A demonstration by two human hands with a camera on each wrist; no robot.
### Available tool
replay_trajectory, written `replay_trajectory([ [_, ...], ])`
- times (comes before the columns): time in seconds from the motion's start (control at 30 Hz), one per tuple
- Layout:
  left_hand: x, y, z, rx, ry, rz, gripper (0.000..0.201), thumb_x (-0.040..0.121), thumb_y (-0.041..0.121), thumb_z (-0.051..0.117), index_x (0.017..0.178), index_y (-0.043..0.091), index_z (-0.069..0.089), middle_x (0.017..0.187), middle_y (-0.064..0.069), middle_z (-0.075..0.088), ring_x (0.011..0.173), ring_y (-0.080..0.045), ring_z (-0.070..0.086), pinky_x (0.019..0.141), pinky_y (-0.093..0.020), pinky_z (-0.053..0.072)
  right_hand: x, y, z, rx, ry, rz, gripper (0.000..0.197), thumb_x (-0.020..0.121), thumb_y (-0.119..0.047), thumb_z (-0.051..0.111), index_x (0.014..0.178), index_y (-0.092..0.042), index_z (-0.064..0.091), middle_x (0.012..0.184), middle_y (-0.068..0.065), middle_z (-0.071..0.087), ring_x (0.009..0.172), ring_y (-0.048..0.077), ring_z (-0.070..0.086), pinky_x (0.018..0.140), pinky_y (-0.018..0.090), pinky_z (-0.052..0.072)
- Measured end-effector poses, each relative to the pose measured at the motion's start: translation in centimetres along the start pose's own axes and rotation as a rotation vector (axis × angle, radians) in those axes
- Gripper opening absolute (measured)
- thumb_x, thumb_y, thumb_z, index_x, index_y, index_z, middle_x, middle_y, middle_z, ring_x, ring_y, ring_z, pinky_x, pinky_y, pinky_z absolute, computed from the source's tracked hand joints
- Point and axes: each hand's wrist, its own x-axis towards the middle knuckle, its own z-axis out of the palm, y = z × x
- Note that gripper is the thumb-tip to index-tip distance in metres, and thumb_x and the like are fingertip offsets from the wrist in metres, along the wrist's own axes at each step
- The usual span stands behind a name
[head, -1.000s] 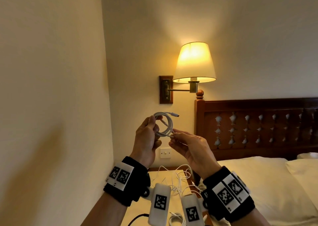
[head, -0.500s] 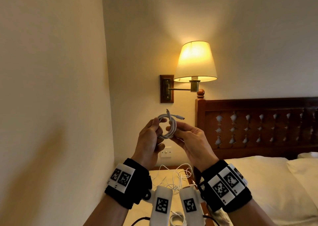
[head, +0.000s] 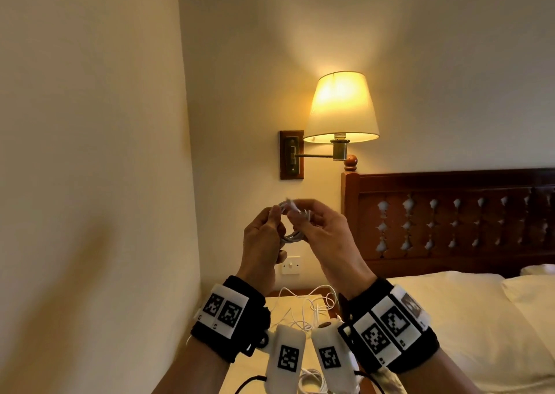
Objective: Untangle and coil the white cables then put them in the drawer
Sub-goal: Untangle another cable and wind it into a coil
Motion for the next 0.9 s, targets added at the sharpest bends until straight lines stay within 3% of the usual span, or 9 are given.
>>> replay_trajectory([
  [0.1, 0.0, 0.0, -0.1, 0.012, 0.009, 0.012, 0.029, 0.100, 0.035, 0.045, 0.100, 0.015, 0.066, 0.066, -0.001, 0.037, 0.057, -0.012, 0.032, 0.043, -0.023, 0.029, 0.3, 0.6, -0.3, -0.069, 0.113, -0.058, 0.013, 0.088, -0.018, 0.065, 0.098, -0.021, 0.074, 0.099, -0.002, 0.068, 0.093, 0.012, 0.062, 0.087, 0.030, 0.055],
  [0.2, -0.3, -0.4, -0.4, 0.044, -0.007, 0.029, 0.031, 0.101, 0.034, 0.043, 0.101, 0.013, 0.067, 0.063, 0.000, 0.037, 0.055, -0.012, 0.031, 0.042, -0.022, 0.028, 1.3, 1.0, -1.4, -0.320, 0.279, -0.156, 0.015, 0.080, -0.017, 0.075, 0.095, -0.014, 0.075, 0.112, -0.006, 0.054, 0.097, -0.006, 0.051, 0.076, 0.004, 0.043],
  [0.33, -0.9, -1.3, -0.7, 0.020, -0.066, 0.011, 0.031, 0.102, 0.033, 0.043, 0.096, 0.016, 0.068, 0.056, 0.004, 0.037, 0.052, -0.011, 0.029, 0.044, -0.023, 0.026, 2.0, 1.3, -2.2, -0.390, 0.372, -0.165, 0.012, 0.078, -0.016, 0.077, 0.089, -0.015, 0.074, 0.112, -0.003, 0.049, 0.096, 0.000, 0.043, 0.070, -0.005, 0.036],
  [0.47, -0.6, -1.2, -1.6, 0.058, -0.073, 0.018, 0.032, 0.101, 0.035, 0.043, 0.095, 0.016, 0.069, 0.058, 0.003, 0.035, 0.050, -0.010, 0.027, 0.045, -0.025, 0.023, 2.0, 2.2, -2.3, -0.403, 0.190, -0.208, 0.006, 0.084, -0.014, 0.072, 0.088, -0.015, 0.067, 0.112, -0.006, 0.052, 0.097, -0.006, 0.049, 0.081, 0.012, 0.045],
  [0.53, -0.2, -1.0, -1.9, 0.101, -0.087, 0.029, 0.033, 0.101, 0.034, 0.044, 0.093, 0.014, 0.069, 0.058, 0.003, 0.035, 0.047, -0.008, 0.026, 0.044, -0.024, 0.021, 2.1, 2.2, -2.7, -0.436, 0.062, -0.184, 0.010, 0.088, -0.015, 0.067, 0.097, -0.016, 0.063, 0.109, -0.011, 0.058, 0.099, -0.005, 0.054, 0.087, 0.019, 0.046],
  [0.63, 0.2, -0.8, -2.3, 0.156, -0.125, 0.028, 0.033, 0.101, 0.032, 0.045, 0.087, 0.014, 0.069, 0.056, 0.003, 0.036, 0.045, -0.007, 0.025, 0.043, -0.023, 0.019, 2.3, 2.1, -3.6, -0.418, -0.105, -0.089, 0.031, 0.091, -0.017, 0.064, 0.120, -0.020, 0.054, 0.095, -0.004, 0.072, 0.085, 0.003, 0.067, 0.076, 0.020, 0.053],
  [0.7, 0.3, -0.9, -2.5, 0.176, -0.155, 0.012, 0.032, 0.100, 0.032, 0.046, 0.087, 0.017, 0.070, 0.055, 0.004, 0.037, 0.046, -0.008, 0.024, 0.044, -0.024, 0.019, 2.1, 2.4, -4.1, -0.423, -0.188, -0.054, 0.024, 0.093, -0.017, 0.061, 0.117, -0.018, 0.060, 0.089, 0.000, 0.075, 0.074, 0.006, 0.068, 0.069, 0.023, 0.055],
  [0.8, 0.0, -1.4, -2.7, 0.185, -0.188, 0.009, 0.028, 0.097, 0.037, 0.050, 0.096, 0.018, 0.071, 0.054, 0.008, 0.041, 0.046, -0.008, 0.024, 0.044, -0.025, 0.021, 1.5, 3.5, -4.4, -0.415, -0.125, -0.069, 0.011, 0.092, -0.017, 0.062, 0.101, -0.013, 0.068, 0.085, 0.002, 0.075, 0.067, 0.008, 0.067, 0.066, 0.025, 0.056],
  [0.9, -0.7, -2.5, -2.6, 0.222, -0.145, 0.047, 0.031, 0.089, 0.041, 0.061, 0.108, 0.018, 0.068, 0.060, 0.013, 0.057, 0.049, -0.008, 0.036, 0.043, -0.023, 0.030, 0.5, 4.9, -4.1, -0.289, 0.024, -0.043, 0.015, 0.089, -0.017, 0.065, 0.101, -0.008, 0.068, 0.083, 0.005, 0.075, 0.069, 0.011, 0.069, 0.066, 0.029, 0.057],
])
